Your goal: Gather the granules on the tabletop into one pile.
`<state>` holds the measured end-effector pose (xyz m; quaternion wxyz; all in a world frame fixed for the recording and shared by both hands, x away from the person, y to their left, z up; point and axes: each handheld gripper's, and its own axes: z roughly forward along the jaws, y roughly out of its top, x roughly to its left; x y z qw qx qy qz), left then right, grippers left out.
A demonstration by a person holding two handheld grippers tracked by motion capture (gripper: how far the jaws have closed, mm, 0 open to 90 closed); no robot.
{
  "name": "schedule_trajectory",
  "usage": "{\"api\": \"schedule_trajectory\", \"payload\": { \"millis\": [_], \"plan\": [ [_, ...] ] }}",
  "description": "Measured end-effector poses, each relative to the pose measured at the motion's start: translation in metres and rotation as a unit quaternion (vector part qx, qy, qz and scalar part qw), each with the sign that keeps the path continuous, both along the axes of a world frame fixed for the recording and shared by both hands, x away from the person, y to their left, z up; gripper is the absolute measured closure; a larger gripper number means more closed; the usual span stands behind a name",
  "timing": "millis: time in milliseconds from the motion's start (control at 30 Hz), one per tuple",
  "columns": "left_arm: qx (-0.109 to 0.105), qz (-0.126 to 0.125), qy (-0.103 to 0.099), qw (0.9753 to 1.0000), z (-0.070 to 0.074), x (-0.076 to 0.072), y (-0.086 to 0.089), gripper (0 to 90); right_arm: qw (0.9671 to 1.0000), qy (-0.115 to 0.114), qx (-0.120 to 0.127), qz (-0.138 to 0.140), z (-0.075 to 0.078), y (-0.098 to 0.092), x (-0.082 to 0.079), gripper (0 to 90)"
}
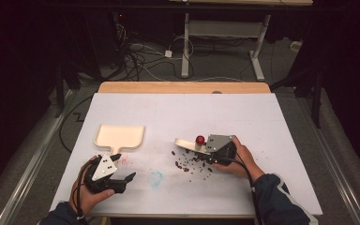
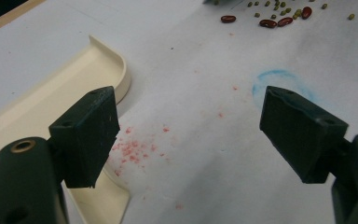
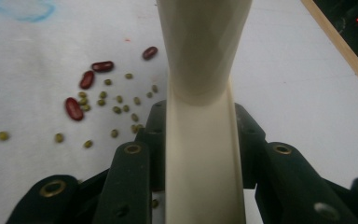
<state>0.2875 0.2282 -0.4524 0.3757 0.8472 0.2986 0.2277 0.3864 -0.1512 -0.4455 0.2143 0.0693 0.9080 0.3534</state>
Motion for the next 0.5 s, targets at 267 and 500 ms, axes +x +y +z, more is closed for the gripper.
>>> {"api": "schedule_trajectory", "payload": {
  "millis": [267,500],
  "plan": [
    [0.001,0.000,0.000,1.0000,0.000,-0.001,0.000,19.2,0.9999,-0.010,-0.001,0.008,0.004,-0.004,-0.009,66.5],
    [0.001,0.001,-0.002,1.0000,0.001,-0.001,0.001,19.3,0.9993,-0.028,0.022,-0.007,0.012,-0.010,-0.006,67.0]
  ]
}}
